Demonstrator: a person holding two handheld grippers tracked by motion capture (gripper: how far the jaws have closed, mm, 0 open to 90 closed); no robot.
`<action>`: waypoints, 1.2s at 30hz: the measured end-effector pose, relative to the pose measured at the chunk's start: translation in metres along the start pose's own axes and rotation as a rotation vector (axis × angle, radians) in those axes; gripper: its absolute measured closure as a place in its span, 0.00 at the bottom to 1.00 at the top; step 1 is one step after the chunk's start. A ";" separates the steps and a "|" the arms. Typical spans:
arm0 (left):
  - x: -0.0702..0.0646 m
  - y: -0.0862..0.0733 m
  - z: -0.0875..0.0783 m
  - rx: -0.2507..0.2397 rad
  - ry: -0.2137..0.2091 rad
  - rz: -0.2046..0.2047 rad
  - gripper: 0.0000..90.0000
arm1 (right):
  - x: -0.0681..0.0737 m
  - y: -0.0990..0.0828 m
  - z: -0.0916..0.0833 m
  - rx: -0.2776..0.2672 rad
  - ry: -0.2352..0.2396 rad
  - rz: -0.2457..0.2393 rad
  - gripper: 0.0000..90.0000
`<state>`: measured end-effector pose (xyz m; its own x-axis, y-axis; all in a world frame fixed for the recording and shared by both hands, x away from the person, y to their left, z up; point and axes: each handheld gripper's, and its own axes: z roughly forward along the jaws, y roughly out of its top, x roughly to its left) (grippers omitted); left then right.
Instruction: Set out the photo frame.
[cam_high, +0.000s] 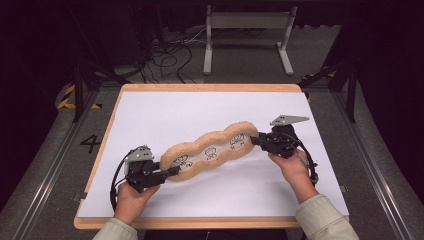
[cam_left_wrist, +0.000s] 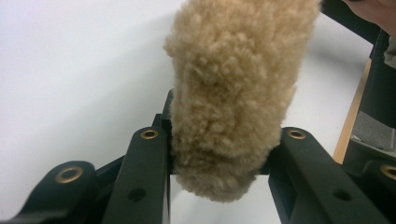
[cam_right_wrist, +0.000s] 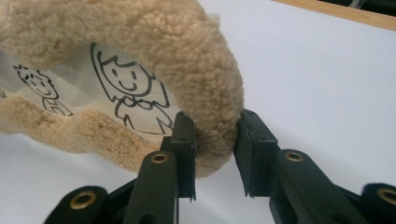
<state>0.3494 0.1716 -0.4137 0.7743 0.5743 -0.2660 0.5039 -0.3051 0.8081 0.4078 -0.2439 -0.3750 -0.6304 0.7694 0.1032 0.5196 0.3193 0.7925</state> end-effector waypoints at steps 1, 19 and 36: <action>0.001 0.001 0.001 -0.001 -0.005 0.007 0.76 | 0.001 -0.001 -0.003 -0.001 -0.005 0.000 0.79; 0.015 0.021 0.019 -0.021 -0.101 0.063 0.75 | 0.011 -0.030 -0.048 -0.016 -0.074 0.013 0.77; 0.021 0.030 0.049 0.033 -0.217 0.104 0.76 | 0.008 -0.066 -0.067 0.004 -0.092 0.100 0.77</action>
<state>0.3993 0.1371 -0.4206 0.8848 0.3632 -0.2919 0.4270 -0.3810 0.8201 0.3298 -0.2962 -0.3863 -0.5202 0.8447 0.1259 0.5793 0.2407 0.7788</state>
